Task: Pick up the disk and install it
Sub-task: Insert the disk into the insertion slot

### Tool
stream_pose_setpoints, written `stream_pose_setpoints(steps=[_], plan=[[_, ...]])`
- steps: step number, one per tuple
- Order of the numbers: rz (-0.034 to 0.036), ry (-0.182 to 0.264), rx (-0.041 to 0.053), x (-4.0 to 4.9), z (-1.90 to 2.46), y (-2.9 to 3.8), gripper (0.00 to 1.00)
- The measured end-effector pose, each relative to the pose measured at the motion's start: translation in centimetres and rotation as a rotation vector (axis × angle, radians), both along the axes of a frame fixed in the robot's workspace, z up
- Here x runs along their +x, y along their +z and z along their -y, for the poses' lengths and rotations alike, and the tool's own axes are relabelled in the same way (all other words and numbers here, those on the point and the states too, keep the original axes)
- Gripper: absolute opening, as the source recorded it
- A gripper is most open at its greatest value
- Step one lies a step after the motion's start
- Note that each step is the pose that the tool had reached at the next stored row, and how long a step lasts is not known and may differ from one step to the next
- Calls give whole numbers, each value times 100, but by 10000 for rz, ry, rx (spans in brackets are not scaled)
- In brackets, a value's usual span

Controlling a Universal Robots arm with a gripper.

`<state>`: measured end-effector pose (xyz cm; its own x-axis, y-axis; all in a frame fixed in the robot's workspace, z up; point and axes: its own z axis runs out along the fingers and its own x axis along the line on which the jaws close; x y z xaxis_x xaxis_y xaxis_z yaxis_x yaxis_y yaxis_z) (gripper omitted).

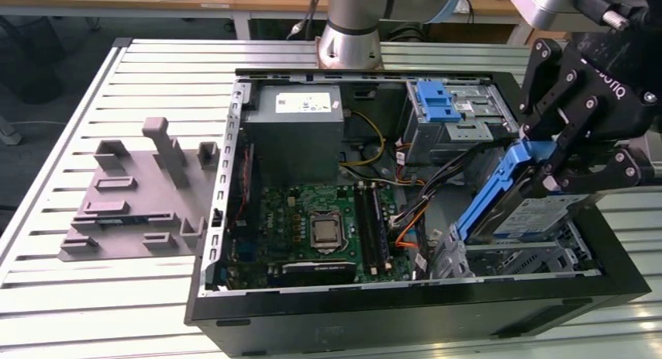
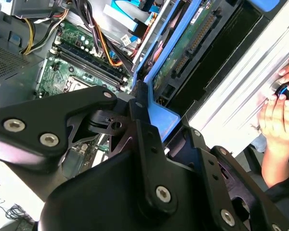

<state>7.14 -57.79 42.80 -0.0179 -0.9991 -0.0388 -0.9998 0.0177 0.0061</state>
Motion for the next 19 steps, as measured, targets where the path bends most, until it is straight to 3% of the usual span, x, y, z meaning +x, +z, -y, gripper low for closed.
stream_pose_setpoints(steps=[19], plan=[[0,0,-1,1,8,-175,36]])
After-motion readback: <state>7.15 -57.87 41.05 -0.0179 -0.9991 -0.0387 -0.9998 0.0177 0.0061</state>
